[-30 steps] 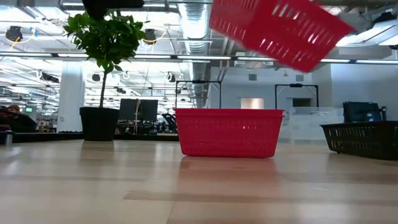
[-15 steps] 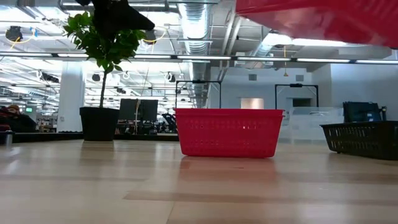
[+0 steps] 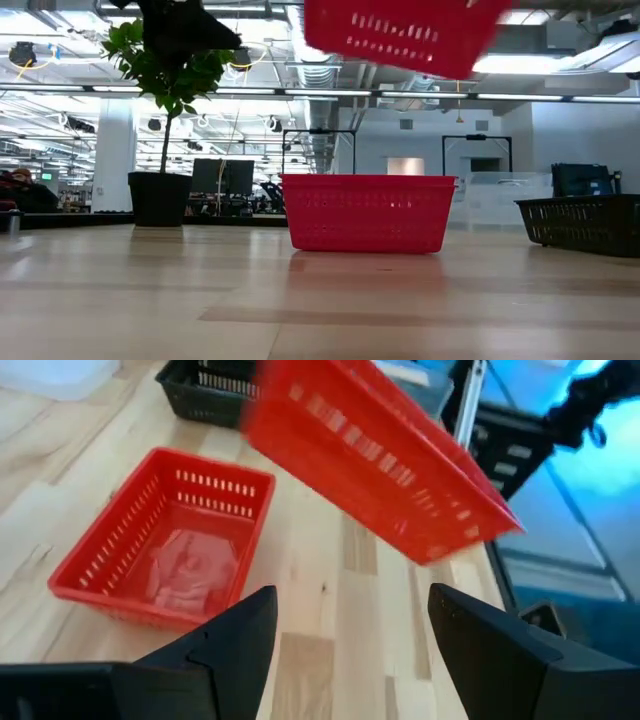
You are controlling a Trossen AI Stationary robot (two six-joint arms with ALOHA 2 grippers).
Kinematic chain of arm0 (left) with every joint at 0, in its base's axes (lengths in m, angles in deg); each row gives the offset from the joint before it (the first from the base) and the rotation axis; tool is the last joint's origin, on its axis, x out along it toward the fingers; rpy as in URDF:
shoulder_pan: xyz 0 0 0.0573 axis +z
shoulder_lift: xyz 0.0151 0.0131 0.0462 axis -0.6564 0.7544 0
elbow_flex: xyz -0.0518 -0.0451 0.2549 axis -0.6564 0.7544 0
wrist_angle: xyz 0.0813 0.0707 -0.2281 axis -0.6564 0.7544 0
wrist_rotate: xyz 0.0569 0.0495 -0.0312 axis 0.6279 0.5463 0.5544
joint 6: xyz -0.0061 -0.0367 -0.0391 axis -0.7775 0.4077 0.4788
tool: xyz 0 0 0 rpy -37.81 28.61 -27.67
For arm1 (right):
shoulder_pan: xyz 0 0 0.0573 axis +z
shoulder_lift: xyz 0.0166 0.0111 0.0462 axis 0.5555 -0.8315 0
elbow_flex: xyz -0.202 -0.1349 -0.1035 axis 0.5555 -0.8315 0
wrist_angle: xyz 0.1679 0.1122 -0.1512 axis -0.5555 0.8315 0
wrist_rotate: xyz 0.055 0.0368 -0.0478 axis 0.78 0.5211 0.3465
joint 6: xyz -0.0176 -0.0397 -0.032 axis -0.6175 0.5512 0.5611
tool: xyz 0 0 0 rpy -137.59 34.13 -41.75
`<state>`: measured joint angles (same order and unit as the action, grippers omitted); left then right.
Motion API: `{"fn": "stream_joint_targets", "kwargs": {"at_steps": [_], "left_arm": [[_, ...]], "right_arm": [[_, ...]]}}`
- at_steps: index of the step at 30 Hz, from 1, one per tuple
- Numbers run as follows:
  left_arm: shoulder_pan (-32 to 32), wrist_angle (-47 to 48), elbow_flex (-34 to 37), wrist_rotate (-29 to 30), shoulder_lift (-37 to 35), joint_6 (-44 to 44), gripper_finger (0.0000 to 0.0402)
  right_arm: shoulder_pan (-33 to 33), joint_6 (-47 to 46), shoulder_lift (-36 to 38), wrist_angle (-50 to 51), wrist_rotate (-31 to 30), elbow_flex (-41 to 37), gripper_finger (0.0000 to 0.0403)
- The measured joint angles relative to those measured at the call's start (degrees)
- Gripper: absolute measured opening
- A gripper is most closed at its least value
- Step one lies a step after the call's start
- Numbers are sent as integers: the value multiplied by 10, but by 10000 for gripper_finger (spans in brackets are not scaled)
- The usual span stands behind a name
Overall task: Stack baskets by color
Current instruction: Stack the bottom red bin on top of the top red bin
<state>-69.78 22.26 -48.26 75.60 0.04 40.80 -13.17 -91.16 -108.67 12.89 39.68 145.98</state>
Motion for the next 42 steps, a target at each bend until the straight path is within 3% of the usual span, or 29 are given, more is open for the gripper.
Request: {"fn": "stream_joint_targets", "kwargs": {"at_steps": [5, 11, 17, 22, 28, 33, 36, 42], "left_arm": [[-3, 79, 0, 22, -29, 12, 247], [-3, 187, 0, 111, -54, 19, 247], [-3, 208, 0, 165, -54, -65, 247], [-3, 208, 0, 163, -54, -126, 247], [-3, 212, 0, 92, -54, -136, 247], [-3, 216, 0, 50, -53, -141, 247], [-5, 217, 0, 37, -53, -145, 247], [-12, 216, 0, 37, -53, -151, 247]], "right_arm": [[-20, -193, 0, 5, -136, 0, 6], [-25, -386, 0, 71, -182, 0, 6], [25, -682, 0, 171, -315, 0, 6], [55, -795, -27, 167, -383, 1, 4], [45, -881, -100, 153, -364, 0, 4], [40, -934, -113, 151, -364, 0, 4], [40, -945, -121, 136, -365, 1, 4], [38, -955, -148, 121, -310, 1, 4]]}}
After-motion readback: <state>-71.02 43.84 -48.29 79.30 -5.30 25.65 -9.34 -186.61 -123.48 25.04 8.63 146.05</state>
